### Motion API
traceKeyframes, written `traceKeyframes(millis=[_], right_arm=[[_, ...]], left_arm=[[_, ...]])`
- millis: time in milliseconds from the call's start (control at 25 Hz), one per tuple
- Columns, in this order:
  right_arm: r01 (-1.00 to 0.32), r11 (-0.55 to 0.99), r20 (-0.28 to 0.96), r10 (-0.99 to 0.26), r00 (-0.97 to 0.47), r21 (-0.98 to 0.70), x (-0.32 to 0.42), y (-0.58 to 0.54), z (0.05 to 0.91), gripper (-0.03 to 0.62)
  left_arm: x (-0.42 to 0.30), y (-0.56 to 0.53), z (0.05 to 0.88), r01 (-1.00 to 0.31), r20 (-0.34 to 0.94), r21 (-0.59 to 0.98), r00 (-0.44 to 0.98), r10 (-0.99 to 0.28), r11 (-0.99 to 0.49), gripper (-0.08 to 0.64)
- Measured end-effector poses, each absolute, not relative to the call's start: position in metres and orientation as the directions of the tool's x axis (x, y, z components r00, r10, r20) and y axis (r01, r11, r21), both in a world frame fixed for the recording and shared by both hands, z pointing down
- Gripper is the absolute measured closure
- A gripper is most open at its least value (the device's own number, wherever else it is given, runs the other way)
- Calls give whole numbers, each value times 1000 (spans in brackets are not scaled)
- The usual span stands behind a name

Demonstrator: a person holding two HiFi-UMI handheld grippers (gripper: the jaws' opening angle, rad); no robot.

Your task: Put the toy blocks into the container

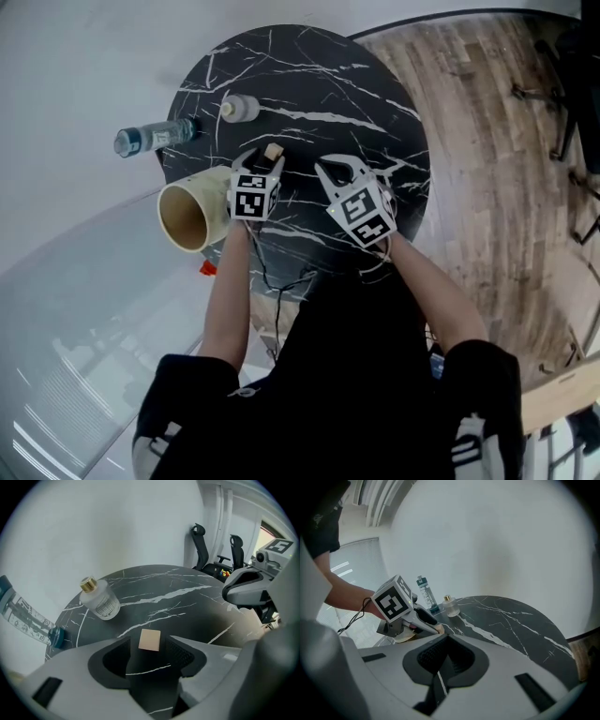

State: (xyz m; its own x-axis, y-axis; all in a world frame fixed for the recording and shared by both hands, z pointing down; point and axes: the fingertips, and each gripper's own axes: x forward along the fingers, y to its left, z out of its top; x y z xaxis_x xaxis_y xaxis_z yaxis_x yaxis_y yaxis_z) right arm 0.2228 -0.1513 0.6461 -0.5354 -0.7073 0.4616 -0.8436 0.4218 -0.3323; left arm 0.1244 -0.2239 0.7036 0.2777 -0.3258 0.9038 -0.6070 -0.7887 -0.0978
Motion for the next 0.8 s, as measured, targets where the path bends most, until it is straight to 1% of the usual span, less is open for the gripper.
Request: traceKeyframes(millis=[240, 320, 360, 440, 800], right_arm=[[-848, 412, 467, -709, -528, -332, 231, -153, 649, 595], [-850, 407, 466, -712, -525, -335, 232, -154, 649, 595], [-850, 405, 467, -712, -524, -336, 232, -154, 649, 595], [-851, 404, 469, -712, -522, -335, 232, -153, 650, 595], [-854, 405, 453, -726, -518, -328, 221, -152, 635, 595]], left_arm=[[128, -228, 719, -585, 916, -103, 260, -306, -804, 345], [133, -225, 718, -570, 920, -97, 263, -292, -816, 374], [134, -223, 718, -567, 920, -93, 265, -289, -818, 414], [136, -219, 716, -570, 916, -85, 277, -289, -817, 414], [137, -209, 679, -633, 854, -90, 348, -387, -769, 416]])
